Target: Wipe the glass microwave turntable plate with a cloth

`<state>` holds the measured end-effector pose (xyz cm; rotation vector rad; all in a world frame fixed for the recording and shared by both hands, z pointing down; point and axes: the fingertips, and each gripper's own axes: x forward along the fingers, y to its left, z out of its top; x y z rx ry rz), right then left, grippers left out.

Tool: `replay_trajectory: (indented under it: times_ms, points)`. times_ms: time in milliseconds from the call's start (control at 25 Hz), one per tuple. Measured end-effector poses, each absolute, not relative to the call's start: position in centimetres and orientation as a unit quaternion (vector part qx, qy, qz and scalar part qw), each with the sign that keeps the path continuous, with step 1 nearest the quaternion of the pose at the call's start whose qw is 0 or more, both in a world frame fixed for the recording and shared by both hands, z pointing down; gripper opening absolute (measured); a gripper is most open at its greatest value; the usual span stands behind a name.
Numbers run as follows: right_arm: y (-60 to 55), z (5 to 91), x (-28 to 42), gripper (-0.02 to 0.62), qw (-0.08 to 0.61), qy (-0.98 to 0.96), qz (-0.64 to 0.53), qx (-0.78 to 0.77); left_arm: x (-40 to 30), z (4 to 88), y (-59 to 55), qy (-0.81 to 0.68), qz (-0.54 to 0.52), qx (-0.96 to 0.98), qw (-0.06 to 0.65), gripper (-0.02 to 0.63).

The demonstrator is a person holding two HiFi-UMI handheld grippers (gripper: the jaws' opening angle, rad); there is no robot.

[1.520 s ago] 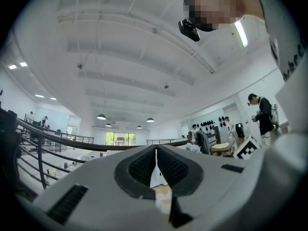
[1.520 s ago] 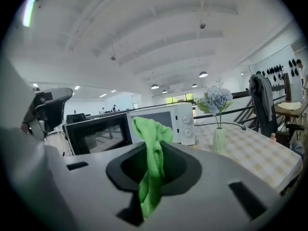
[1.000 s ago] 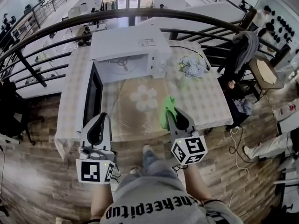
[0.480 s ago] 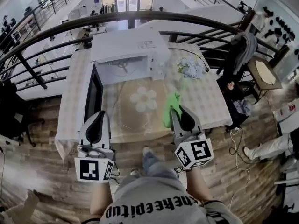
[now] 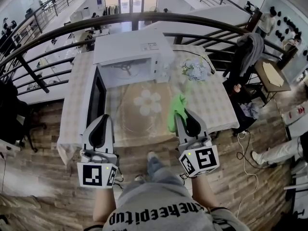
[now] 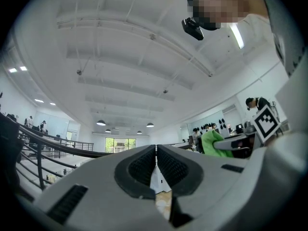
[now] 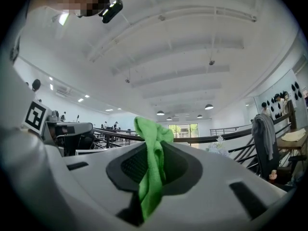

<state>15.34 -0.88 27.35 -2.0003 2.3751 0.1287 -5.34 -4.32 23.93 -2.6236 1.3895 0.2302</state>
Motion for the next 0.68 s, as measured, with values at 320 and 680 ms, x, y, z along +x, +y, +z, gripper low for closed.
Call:
replay_trajectory:
  times_ms: [320,680]
  points:
    - [-0.4,27.1,15.1,0.052,0.024,0.761,0.041,-0.647,-5.4,24.1,-3.9,0.464,0.079,-0.879,0.077,0.012]
    - [-0.1,26.4,14.2,0.052,0.032,0.763,0.047,-0.644,-6.7,24.1,-3.4,0.472,0.079,-0.875,0.073,0.012]
